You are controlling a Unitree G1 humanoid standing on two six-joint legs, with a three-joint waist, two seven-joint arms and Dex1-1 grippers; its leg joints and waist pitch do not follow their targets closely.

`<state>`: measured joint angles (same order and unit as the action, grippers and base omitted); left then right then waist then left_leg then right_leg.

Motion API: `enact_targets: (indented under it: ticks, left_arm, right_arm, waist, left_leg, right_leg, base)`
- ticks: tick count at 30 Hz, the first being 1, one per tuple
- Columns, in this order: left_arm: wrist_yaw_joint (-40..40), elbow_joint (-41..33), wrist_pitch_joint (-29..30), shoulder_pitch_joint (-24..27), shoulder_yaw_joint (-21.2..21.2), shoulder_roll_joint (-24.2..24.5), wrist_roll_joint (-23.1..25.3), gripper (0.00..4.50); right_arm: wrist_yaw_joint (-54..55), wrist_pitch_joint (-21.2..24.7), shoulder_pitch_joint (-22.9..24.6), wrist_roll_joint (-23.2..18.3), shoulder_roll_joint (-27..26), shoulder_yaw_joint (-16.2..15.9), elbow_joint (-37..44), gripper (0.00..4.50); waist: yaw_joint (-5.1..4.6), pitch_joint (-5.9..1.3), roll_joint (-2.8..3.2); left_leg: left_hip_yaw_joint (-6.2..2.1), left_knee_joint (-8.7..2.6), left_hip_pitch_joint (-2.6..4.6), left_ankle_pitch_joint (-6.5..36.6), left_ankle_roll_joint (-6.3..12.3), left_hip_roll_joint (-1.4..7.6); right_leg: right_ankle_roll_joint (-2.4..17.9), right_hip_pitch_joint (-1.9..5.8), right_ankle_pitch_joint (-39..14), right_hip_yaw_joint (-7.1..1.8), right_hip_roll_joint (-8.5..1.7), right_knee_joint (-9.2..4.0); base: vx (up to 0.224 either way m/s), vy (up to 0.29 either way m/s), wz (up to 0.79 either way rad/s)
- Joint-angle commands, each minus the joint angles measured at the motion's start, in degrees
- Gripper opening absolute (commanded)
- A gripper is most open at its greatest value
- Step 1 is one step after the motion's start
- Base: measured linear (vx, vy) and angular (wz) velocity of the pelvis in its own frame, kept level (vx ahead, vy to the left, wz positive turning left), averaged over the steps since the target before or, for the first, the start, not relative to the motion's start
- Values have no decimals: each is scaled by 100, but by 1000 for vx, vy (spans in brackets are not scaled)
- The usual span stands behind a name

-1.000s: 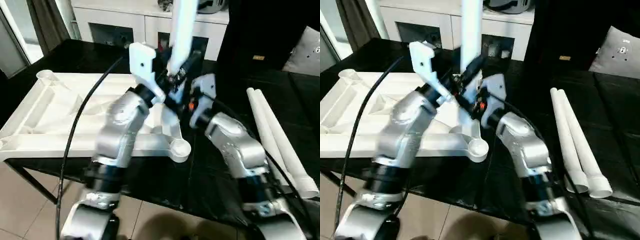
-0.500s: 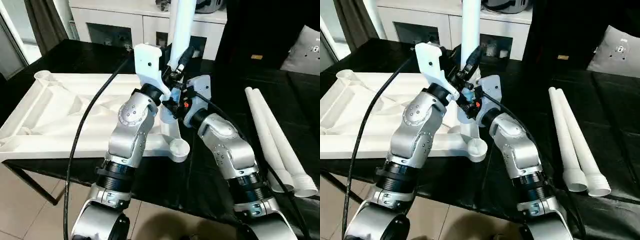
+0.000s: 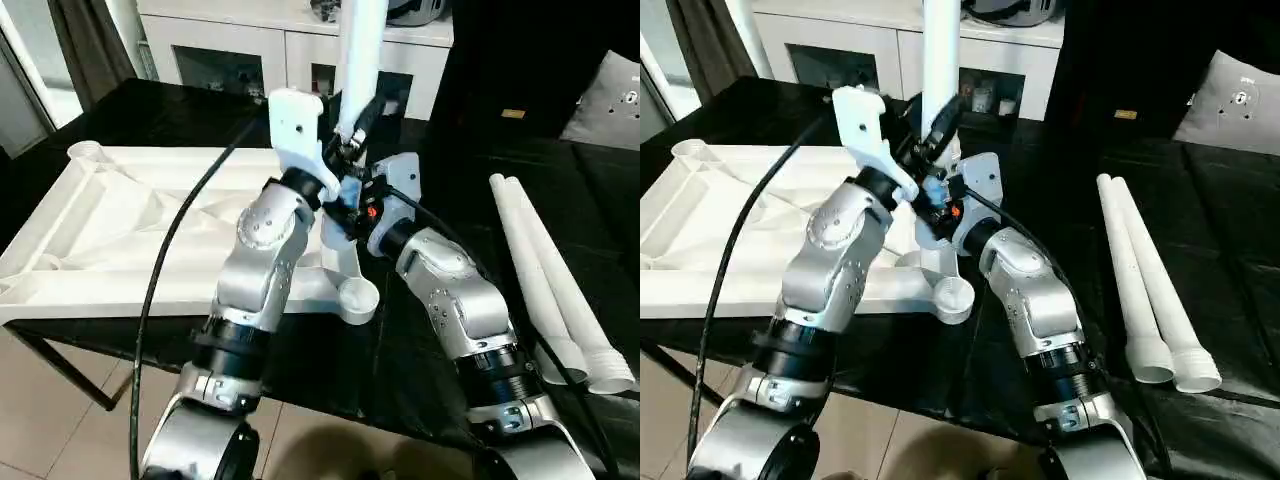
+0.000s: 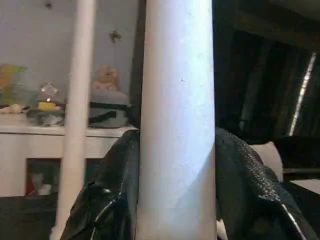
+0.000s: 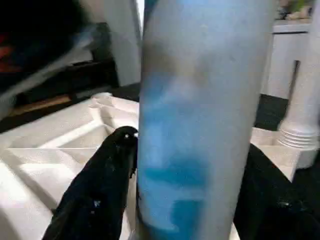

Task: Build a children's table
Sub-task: Pick table leg

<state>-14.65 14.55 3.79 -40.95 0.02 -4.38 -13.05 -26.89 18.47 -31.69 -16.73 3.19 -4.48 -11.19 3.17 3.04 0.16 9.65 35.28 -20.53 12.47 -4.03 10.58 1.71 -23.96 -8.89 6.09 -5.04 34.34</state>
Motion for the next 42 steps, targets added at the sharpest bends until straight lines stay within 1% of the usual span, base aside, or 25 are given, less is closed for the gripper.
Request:
enact_targets:
  ticks: [1,2,3,4,6,7,9,10,11,13,14,16,20,24,25,26,27,28,29,33,35,36,37,38,42]
  left_arm:
    - [-40,123,237,-138,343,181,-294,179]
    - [-124,125,376,-175,483,188,-545,178]
    - [-124,125,376,-175,483,188,-545,178]
    - [-178,125,465,-200,577,186,-717,178]
    - [-341,91,706,-251,787,207,-1135,178]
    - [-341,91,706,-251,787,207,-1135,178]
    - [-636,39,1043,-328,983,281,-1618,178]
    - [-636,39,1043,-328,983,281,-1618,178]
    - [-868,15,1272,-381,1084,355,-1900,178]
    - [-970,-6,1375,-398,1110,389,-2008,178]
    - [-1035,-21,1421,-409,1123,409,-2062,178]
    - [-1143,-56,1554,-432,1153,441,-2187,178]
    - [-1376,-128,1766,-446,1122,516,-2378,178]
    - [-1732,-266,1961,-420,1006,616,-2536,178]
    - [-1983,-346,2050,-399,889,681,-2585,178]
    - [-2192,-428,2113,-375,782,740,-2608,178]
    - [-2192,-428,2113,-375,782,740,-2608,178]
    - [-2323,-482,2150,-358,712,777,-2619,178]
    - [-2520,-558,2155,-327,574,849,-2575,178]
    - [-3175,-875,2133,-180,84,1052,-2413,178]
    - [-3236,-916,2116,-157,5,1070,-2375,178]
    - [-3310,-960,2094,-126,-87,1088,-2333,178]
    - [-3379,-997,2078,-102,-160,1111,-2299,178]
    - [-3432,-1038,2075,-72,-229,1129,-2270,178]
    - [-3536,-1165,2015,31,-464,1190,-2102,178]
  right_arm:
    - [-361,294,29,-499,212,361,378,305]
    - [-500,537,57,-773,309,529,448,311]
    - [-500,537,57,-773,309,529,448,311]
    - [-581,693,70,-941,371,634,487,330]
    - [-780,1007,113,-1275,590,881,586,349]
    - [-780,1007,113,-1275,590,881,586,349]
    - [-872,1304,107,-1601,818,1234,591,374]
    - [-872,1304,107,-1601,818,1234,591,385]
    - [-854,1456,85,-1767,940,1419,563,390]
    - [-858,1534,86,-1844,986,1474,577,411]
    - [-870,1582,92,-1887,1016,1501,594,420]
    - [-931,1724,101,-1985,1082,1550,625,436]
    - [-1081,1908,100,-2084,1197,1560,656,450]
    - [-1385,2013,126,-2155,1373,1426,737,450]
    - [-1718,1992,167,-2113,1557,1243,802,450]
    - [-1968,1960,199,-2061,1693,1104,857,450]
    - [-1968,1960,199,-2061,1693,1104,857,450]
    - [-2123,1938,219,-2026,1776,1019,892,450]
    - [-2316,1889,224,-1947,1895,895,913,450]
    - [-2876,1767,183,-1677,2267,440,970,450]
    - [-2973,1756,179,-1645,2300,364,991,450]
    - [-3051,1728,178,-1593,2322,276,1005,450]
    - [-3094,1719,175,-1568,2334,222,1009,450]
    - [-3139,1689,174,-1530,2349,156,1006,450]
    - [-3361,1540,153,-1463,2358,-62,966,450]
  waist:
    - [12,-422,-23]
    - [12,-427,-25]
    - [14,-426,-25]
    - [27,-431,-28]
    - [53,-441,-35]
    - [57,-442,-32]
    - [72,-451,-29]
    - [75,-450,-34]
    - [85,-449,-17]
    - [97,-451,-28]
    - [100,-438,-32]
    - [86,-438,-41]
    - [74,-434,-43]
    - [85,-442,-41]
    - [92,-445,-61]
    - [100,-449,-38]
    - [102,-448,-46]
    - [106,-445,-39]
    - [109,-441,-58]
    - [136,-425,-61]
    - [132,-412,-67]
    - [129,-413,-85]
    - [134,-414,-80]
    - [128,-422,-98]
    - [128,-421,-88]
  left_leg:
    - [-49,-398,-35,472,426,182]
    - [-51,-395,-39,448,449,188]
    - [-38,-389,-22,448,466,179]
    - [-38,-382,-28,393,483,179]
    - [-35,-375,-31,319,514,176]
    - [-36,-374,-34,302,522,180]
    - [-34,-365,-35,224,551,178]
    - [-27,-363,-28,208,545,175]
    - [-36,-367,-27,195,538,183]
    - [-32,-365,-23,188,519,175]
    - [-29,-369,-31,225,506,173]
    - [-22,-364,-46,238,472,155]
    - [-23,-368,-39,282,469,153]
    - [-32,-366,-39,215,449,165]
    - [-31,-364,-37,189,479,169]
    - [-34,-359,-39,132,506,178]
    - [-30,-357,-38,129,529,180]
    - [-32,-359,-38,117,543,193]
    - [-24,-358,-33,145,557,191]
    - [-25,-368,-39,235,489,200]
    - [-23,-372,-42,315,438,192]
    - [-17,-371,-39,325,428,189]
    - [-27,-376,-42,328,403,198]
    - [-26,-375,-36,298,397,206]
    - [-26,-375,-41,274,407,205]
  right_leg:
    - [855,446,-1138,-312,-309,-374]
    - [859,447,-1112,-311,-309,-366]
    - [886,446,-1114,-313,-305,-369]
    - [935,447,-1090,-311,-305,-365]
    - [1015,448,-1041,-304,-308,-354]
    - [1024,438,-1043,-303,-309,-356]
    - [1051,436,-1004,-299,-308,-352]
    - [1063,440,-1007,-302,-312,-345]
    - [1069,433,-1032,-297,-310,-347]
    - [1067,438,-1053,-296,-311,-351]
    - [1052,439,-1133,-292,-313,-361]
    - [982,455,-1228,-285,-308,-385]
    - [890,446,-1451,-271,-301,-412]
    - [872,449,-1385,-276,-304,-392]
    - [885,454,-1326,-272,-302,-388]
    - [918,454,-1212,-279,-306,-364]
    - [929,455,-1185,-279,-302,-369]
    - [976,446,-1133,-286,-311,-355]
    - [979,444,-1159,-283,-306,-367]
    - [913,453,-1454,-294,-326,-388]
    - [826,451,-1624,-293,-324,-408]
    - [806,447,-1672,-293,-320,-420]
    - [800,446,-1692,-290,-322,-412]
    - [812,444,-1629,-296,-321,-401]
    - [856,443,-1527,-302,-316,-386]
  base:
    - [0,0,0]
    - [0,0,0]
    - [0,0,0]
    - [0,0,0]
    - [0,0,0]
    - [0,0,0]
    - [0,0,0]
    - [0,0,0]
    - [0,0,0]
    - [0,0,0]
    - [0,0,0]
    - [0,0,0]
    - [0,0,0]
    - [0,0,0]
    - [0,0,0]
    - [0,0,0]
    - [0,0,0]
    - [0,0,0]
    - [0,0,0]
    - [0,0,0]
    - [0,0,0]
    - [0,0,0]
    - [0,0,0]
    - [0,0,0]
    - [0,0,0]
